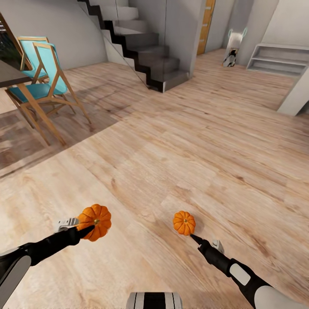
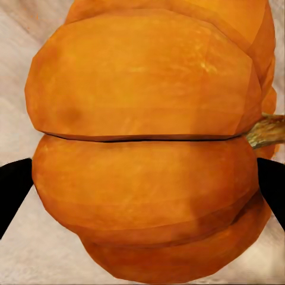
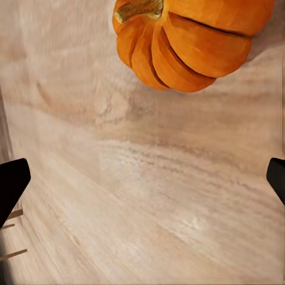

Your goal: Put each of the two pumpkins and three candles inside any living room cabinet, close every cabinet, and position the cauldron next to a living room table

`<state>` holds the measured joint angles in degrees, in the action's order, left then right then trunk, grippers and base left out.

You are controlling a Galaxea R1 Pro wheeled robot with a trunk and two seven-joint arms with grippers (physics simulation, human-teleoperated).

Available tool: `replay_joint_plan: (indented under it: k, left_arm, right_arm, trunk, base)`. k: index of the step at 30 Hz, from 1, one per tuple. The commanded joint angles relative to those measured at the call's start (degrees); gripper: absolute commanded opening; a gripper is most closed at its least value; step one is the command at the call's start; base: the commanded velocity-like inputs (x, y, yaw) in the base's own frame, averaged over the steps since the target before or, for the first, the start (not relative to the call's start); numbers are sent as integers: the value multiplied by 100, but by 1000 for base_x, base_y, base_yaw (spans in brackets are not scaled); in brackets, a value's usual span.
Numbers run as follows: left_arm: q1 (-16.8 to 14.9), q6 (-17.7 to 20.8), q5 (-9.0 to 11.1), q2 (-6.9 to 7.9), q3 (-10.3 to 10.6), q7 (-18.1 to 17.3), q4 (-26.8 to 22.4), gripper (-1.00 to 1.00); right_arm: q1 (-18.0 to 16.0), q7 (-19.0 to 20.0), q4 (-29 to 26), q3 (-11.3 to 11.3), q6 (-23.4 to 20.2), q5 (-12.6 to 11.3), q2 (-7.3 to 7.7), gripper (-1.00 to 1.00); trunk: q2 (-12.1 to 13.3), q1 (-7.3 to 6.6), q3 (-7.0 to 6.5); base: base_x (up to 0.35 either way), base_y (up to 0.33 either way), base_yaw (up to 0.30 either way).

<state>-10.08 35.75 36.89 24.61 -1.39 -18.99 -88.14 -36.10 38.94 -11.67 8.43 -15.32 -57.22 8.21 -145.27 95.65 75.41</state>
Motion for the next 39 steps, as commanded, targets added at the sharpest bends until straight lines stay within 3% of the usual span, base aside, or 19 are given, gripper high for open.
replay_joint_plan:
  k: [1,4,5,8,10,13,18,33,39]
  left_arm:
    - [-5,149,-26,18,-34,-319,-27,-100]
    - [-7,737,-24,76,-271,-1441,-60,-100]
    - [-5,1016,-39,103,-484,-2090,-66,-100]
    - [-3,1311,-120,129,-794,-3212,-68,-100]
    - [-3,1363,-136,136,-849,-3468,-69,-100]
    - [-3,1392,-139,139,-875,-3610,-66,-100]
    - [-3,1399,-139,140,-886,-3643,-64,-100]
    - [-3,1399,-138,140,-889,-3648,-63,-100]
    - [-3,1396,-132,140,-889,-3654,-56,-100]
  right_arm:
    - [-3,8,-1,36,-32,-61,5,100]
    - [-3,8,-2,36,-32,-61,5,100]
    - [-3,8,-2,36,-32,-61,5,100]
    - [-3,8,-2,36,-32,-61,5,100]
    - [-3,15,-18,36,-32,-61,5,100]
    - [-3,83,-50,11,0,-109,5,100]
    - [-3,249,-59,-160,38,-410,5,100]
    - [-3,293,-55,-242,54,-581,14,100]
    - [-3,423,-55,-262,-12,-620,14,100]
  trunk:
    - [-3,1,27]
    - [-7,9,93]
    - [-9,12,115]
    - [-13,19,182]
    - [-15,24,226]
    - [-19,32,293]
    - [-26,45,404]
    - [-46,84,736]
    - [-50,92,802]
  base:
    - [0,0,0]
    - [0,0,0]
    - [0,0,0]
    - [0,0,0]
    - [0,0,0]
    - [0,0,0]
    - [0,0,0]
    - [0,0,0]
    - [0,0,0]
